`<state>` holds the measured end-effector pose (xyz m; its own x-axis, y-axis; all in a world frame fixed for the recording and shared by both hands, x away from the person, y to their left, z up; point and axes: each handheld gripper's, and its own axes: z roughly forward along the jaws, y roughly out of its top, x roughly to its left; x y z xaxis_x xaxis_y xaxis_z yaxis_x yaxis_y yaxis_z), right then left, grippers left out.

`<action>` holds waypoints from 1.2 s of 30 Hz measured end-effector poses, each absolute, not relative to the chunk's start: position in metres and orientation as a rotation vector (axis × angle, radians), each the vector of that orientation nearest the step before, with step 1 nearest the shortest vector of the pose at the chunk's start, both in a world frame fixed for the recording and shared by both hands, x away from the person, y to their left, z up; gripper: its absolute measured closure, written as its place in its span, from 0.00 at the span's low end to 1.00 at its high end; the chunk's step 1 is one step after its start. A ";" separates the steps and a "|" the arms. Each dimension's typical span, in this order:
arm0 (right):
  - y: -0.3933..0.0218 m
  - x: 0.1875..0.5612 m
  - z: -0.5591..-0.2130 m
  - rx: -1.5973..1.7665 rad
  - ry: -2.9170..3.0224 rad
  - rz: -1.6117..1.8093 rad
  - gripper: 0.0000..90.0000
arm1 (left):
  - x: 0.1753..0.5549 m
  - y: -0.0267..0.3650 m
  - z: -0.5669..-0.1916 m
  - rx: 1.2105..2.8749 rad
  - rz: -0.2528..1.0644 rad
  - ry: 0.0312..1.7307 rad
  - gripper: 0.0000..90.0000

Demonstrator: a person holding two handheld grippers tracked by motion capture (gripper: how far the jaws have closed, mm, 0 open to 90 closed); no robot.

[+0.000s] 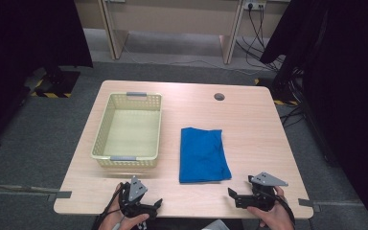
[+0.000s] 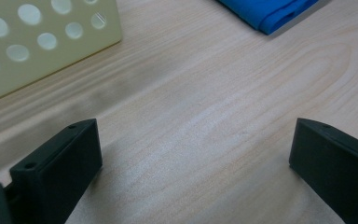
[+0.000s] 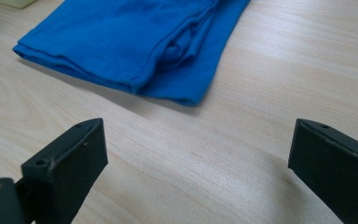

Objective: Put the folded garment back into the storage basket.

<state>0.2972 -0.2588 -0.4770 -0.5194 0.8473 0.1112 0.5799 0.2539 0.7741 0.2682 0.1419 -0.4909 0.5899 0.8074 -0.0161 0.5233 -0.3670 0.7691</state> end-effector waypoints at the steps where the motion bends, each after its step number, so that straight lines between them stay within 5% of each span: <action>1: -0.258 0.298 -0.477 1.314 2.203 1.147 0.05 | 0.268 0.142 -0.491 2.056 0.477 1.049 0.01; 36: -0.208 0.378 -0.465 1.281 2.205 1.093 0.02 | 0.268 0.142 -0.491 2.057 0.477 1.049 0.01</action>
<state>0.3780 -0.2076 -0.4655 -0.5210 0.8510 0.0662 0.5679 0.2876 0.7712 0.2679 0.1425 -0.4911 0.5919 0.8059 -0.0129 0.5202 -0.3698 0.7698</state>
